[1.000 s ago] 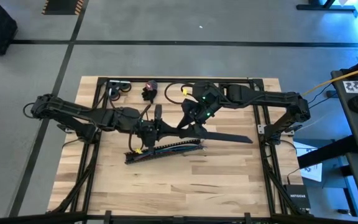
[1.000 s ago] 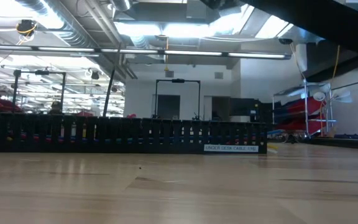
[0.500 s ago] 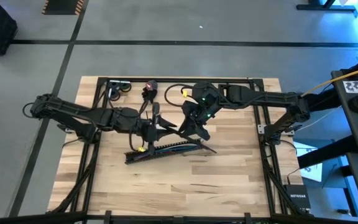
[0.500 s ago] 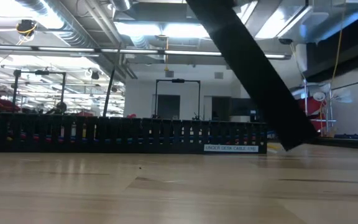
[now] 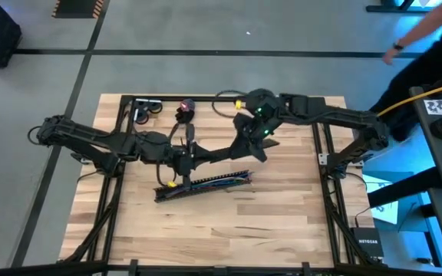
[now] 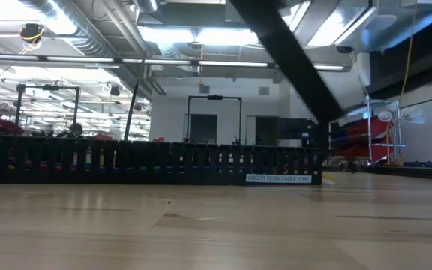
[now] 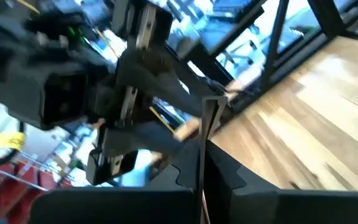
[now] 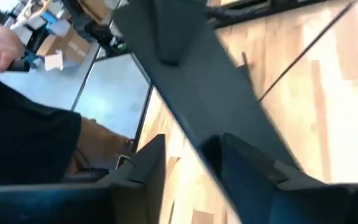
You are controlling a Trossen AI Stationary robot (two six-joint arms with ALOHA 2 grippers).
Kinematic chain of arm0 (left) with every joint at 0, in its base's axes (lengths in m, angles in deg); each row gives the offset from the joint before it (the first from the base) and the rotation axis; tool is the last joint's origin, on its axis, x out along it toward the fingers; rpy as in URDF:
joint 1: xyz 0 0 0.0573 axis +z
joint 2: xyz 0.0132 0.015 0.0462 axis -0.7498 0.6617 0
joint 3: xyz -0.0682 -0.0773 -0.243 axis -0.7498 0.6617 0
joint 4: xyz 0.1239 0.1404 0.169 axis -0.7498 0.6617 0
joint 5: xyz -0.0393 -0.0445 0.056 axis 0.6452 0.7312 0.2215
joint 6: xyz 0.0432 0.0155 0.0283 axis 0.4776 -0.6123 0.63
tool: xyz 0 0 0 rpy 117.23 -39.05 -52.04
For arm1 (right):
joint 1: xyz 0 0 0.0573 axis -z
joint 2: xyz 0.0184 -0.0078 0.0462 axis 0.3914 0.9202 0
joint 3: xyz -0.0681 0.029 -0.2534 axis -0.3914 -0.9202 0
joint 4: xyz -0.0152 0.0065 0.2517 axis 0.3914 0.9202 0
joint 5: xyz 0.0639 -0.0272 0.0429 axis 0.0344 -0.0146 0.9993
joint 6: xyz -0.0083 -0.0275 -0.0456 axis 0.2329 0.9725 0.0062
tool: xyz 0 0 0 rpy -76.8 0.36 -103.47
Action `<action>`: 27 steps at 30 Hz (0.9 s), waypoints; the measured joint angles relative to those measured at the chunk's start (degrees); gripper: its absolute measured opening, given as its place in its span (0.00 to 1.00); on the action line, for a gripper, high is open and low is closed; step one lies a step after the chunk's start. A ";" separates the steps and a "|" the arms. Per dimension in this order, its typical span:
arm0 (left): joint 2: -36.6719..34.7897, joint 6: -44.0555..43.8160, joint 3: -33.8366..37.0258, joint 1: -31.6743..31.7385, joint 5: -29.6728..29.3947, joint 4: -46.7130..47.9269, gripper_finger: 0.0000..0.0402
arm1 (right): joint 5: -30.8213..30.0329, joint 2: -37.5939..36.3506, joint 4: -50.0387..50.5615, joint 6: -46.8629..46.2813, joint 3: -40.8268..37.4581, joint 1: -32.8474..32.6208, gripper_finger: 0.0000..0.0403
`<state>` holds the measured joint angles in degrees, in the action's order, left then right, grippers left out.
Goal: Ziptie cables
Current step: Close the black cable duct
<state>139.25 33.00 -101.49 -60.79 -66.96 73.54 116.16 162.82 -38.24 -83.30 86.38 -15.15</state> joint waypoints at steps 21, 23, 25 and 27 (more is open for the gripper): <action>-0.56 4.31 -0.07 -0.73 8.46 -7.73 0.00 | 7.66 1.98 -8.46 -0.41 0.06 -2.79 0.83; -0.56 4.50 -0.07 -0.62 8.54 -8.13 0.00 | 8.12 2.35 -8.59 -0.35 0.02 -3.50 0.82; -0.48 4.59 -0.09 -0.28 9.34 -8.11 0.00 | 8.47 2.67 -9.03 -0.21 0.02 -3.94 0.80; -0.29 4.48 -0.09 0.16 10.31 -8.01 0.00 | 8.41 2.80 -9.64 -0.01 0.02 -4.23 0.77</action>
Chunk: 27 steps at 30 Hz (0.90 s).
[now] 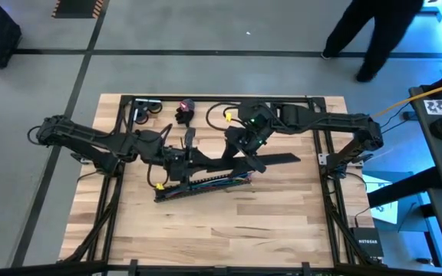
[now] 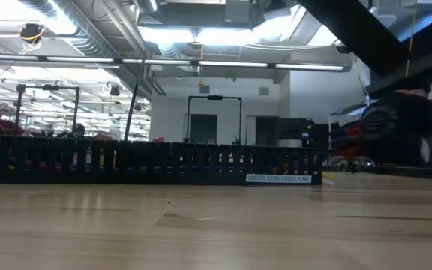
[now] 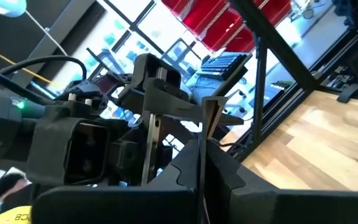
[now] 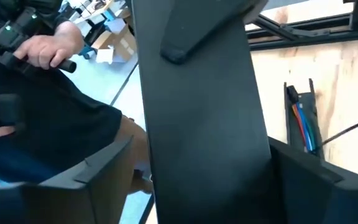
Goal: Ziptie cables
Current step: Close the black cable duct
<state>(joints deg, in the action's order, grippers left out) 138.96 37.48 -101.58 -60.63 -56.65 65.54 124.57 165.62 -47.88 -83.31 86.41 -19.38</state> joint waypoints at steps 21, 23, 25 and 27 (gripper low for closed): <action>0.08 -11.74 0.00 0.04 -8.15 1.07 0.26 | -0.78 -0.28 1.62 0.33 0.02 0.50 0.53; -0.10 -13.49 0.00 -0.31 -10.33 2.53 0.30 | -1.35 -0.28 3.04 1.19 0.01 0.50 0.53; -0.37 -15.95 0.00 -0.68 -12.28 4.46 0.35 | -2.22 -0.28 4.33 1.70 0.02 0.50 0.53; -0.85 -20.71 0.00 -0.73 -14.24 7.62 0.39 | -3.37 -0.28 5.34 2.77 0.02 0.52 0.53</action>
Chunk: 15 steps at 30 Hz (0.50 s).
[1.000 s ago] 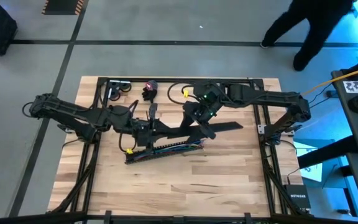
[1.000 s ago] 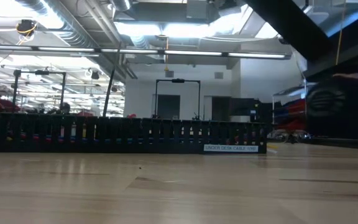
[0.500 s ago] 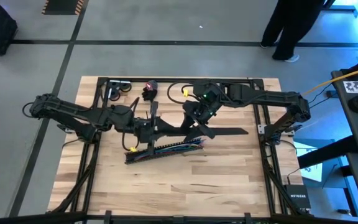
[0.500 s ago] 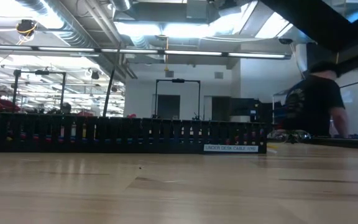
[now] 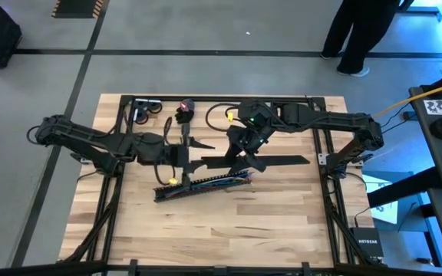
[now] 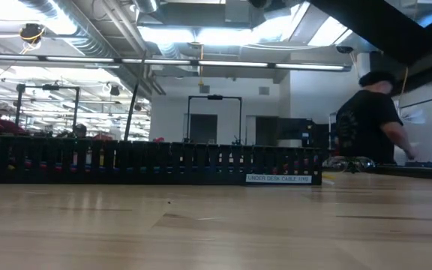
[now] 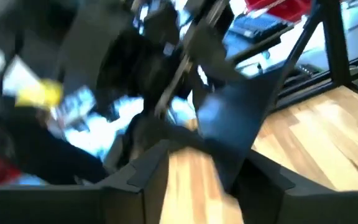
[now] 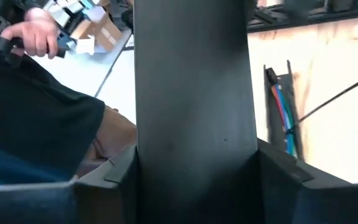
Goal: Ziptie cables
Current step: Close the black cable duct
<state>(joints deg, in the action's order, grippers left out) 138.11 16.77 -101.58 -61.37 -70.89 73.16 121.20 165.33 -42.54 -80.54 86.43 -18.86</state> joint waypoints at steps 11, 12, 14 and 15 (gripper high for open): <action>-0.63 -30.11 0.04 0.04 -0.85 22.90 0.48 | -8.49 -0.04 12.09 5.40 0.02 0.00 0.54; -0.46 -32.26 0.06 0.04 -0.83 25.30 0.48 | -10.01 -0.04 14.27 6.25 0.02 0.00 0.54; -0.21 -36.26 0.57 0.04 -0.83 28.82 0.47 | -14.02 -0.07 18.12 7.92 0.02 -0.11 0.54; -0.17 -38.10 1.16 0.04 -0.80 30.02 0.46 | -16.13 -0.07 19.96 8.84 0.02 -0.11 0.54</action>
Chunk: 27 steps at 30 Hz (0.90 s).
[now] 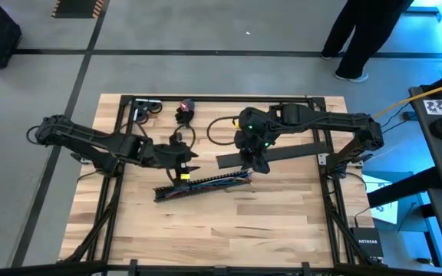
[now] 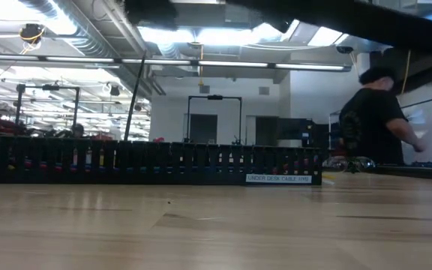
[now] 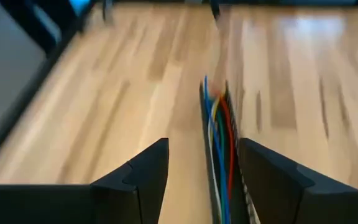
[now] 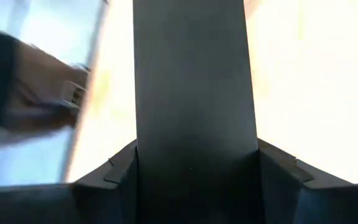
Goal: Ziptie cables
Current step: Close the black cable duct
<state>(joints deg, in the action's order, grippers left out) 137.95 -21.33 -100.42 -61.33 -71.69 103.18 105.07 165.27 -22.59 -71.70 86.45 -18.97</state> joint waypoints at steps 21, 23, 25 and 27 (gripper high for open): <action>9.00 -11.62 15.76 -0.37 6.99 -11.40 0.46 | -16.18 0.02 -23.27 -1.59 -21.68 -2.93 0.55; 11.27 -11.41 15.76 -0.42 7.21 -11.79 0.46 | -16.25 0.02 -23.85 -1.62 -21.92 -2.93 0.55; 13.70 -11.23 15.76 -0.39 7.39 -12.40 0.46 | -16.77 0.00 -24.25 -1.61 -21.92 -2.95 0.55; 15.90 -9.58 15.76 -0.37 8.23 -13.87 0.46 | -17.70 0.00 -24.16 -1.63 -21.92 -2.97 0.55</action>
<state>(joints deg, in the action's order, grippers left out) 153.85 -30.91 -84.66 -61.70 -63.46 89.30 87.37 165.27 -46.74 -73.33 64.53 -21.94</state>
